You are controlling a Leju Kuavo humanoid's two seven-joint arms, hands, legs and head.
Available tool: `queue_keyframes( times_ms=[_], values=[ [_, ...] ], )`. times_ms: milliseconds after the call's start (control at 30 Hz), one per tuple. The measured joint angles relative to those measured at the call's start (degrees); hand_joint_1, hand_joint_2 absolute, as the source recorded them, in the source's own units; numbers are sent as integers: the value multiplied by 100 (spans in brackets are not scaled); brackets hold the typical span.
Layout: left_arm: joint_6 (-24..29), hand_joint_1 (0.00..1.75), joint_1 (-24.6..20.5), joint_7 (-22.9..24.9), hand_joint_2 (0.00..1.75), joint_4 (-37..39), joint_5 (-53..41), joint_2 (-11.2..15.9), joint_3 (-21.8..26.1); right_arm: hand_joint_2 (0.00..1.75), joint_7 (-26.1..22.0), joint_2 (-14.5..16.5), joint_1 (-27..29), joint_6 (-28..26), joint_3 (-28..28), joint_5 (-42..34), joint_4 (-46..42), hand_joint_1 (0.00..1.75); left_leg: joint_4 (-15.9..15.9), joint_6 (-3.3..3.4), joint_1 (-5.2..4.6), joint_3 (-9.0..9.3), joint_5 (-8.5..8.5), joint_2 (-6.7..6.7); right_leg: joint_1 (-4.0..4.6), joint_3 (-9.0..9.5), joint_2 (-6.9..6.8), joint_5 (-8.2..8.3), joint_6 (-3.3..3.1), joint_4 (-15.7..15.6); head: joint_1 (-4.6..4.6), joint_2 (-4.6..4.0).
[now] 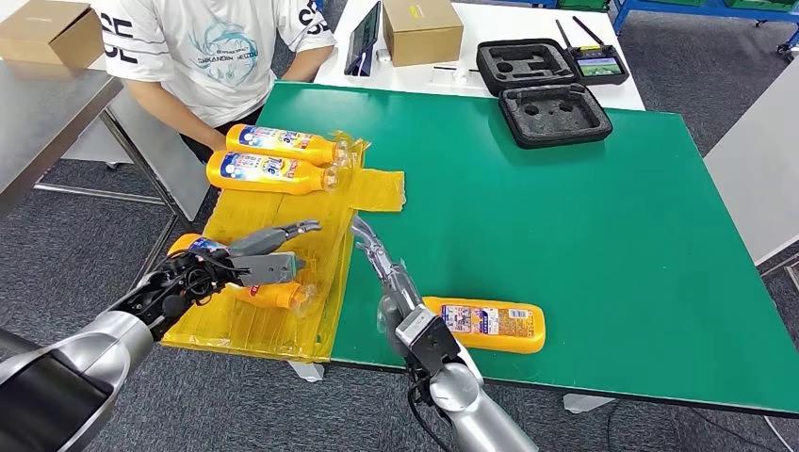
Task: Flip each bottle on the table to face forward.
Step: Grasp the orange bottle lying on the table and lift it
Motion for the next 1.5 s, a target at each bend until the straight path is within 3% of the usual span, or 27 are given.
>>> queue_keyframes(
  times_ms=[167,233,267,367,400,433,500,600,733,867,1000,1100,1200,1433,1500],
  values=[
    [417,0,155,-48,0,-163,-34,3,277,0,8,-30,81,-50,-1,26,0,0,0,0,0,-9,0,0,0,-10,0,0,0,0,1,0],
    [916,0,200,-49,0,-207,6,-28,430,0,9,-34,115,-104,-8,49,-3,0,1,0,0,-11,0,0,0,-14,0,1,0,0,1,0],
    [1491,0,251,-49,0,-275,-1,-67,557,0,9,-34,137,-144,-15,73,-9,0,1,0,0,-12,0,1,-1,-15,0,1,1,0,0,0],
    [4158,0,564,-51,0,-880,-915,-301,1057,0,59,-31,177,-201,-33,149,-55,0,2,0,-4,-14,0,-3,-4,-15,-2,0,1,-1,-2,0],
    [4752,0,734,-52,0,-1247,-1574,-415,1306,0,94,-27,172,-187,-35,163,-66,0,3,0,-6,-15,0,-6,-7,-15,-4,-1,2,-1,-1,0],
    [4990,0,924,-58,0,-1653,-2292,-545,1605,0,124,-21,159,-166,-34,172,-71,0,3,0,-8,-17,0,-7,-10,-15,-4,-2,2,-1,0,0],
    [5048,0,1293,-61,0,-2450,-3480,-818,2217,0,171,-6,130,-115,-29,184,-66,0,3,1,-11,-24,-2,3,-13,-22,6,0,4,-1,3,0],
    [5029,0,1643,-37,0,-3334,-3752,-1116,2869,0,196,7,112,-92,-13,234,-44,0,2,0,-16,-28,-11,37,-18,-39,41,4,5,-1,-2,0],
    [5023,0,1942,-19,0,-4016,-2562,-1370,3377,175,301,-26,37,-234,-7,558,-20,0,2,-2,-13,-26,-10,32,-14,-39,44,3,4,0,-1,0],
    [5015,0,2483,-27,0,-4481,-311,-1418,3344,175,1075,-265,-304,-302,-14,1735,-49,0,1,-3,-11,-24,-10,33,-11,-41,47,3,3,5,-3,0],
    [5008,0,3194,-47,0,-5047,1081,-1395,3111,175,1939,-821,-821,379,-200,2644,-109,0,2,2,-18,-27,-6,18,-20,-36,29,2,4,4,1,0],
    [5003,0,3592,-54,0,-5348,1506,-1351,2949,175,2134,-1224,-1107,702,-367,2801,-120,0,3,6,-24,-32,-5,12,-25,-35,21,3,6,3,2,0],
    [4966,0,3816,-56,0,-5459,1892,-1299,2809,175,2382,-1634,-1348,1352,-377,2848,-117,0,4,6,-30,-32,-6,11,-32,-35,19,3,7,2,-3,0],
    [4876,0,4267,-56,0,-5469,2097,-1168,2732,175,2470,-2963,-1709,2501,-330,2499,-157,0,5,8,-31,-38,-6,-7,-32,-34,2,2,9,1,-2,0],
    [4867,0,4298,-56,87,-5461,2075,-1141,2731,175,2452,-3268,-1747,2686,-311,2409,-191,0,5,9,-31,-39,-7,-7,-32,-34,2,2,9,1,-2,-1]
  ],
)
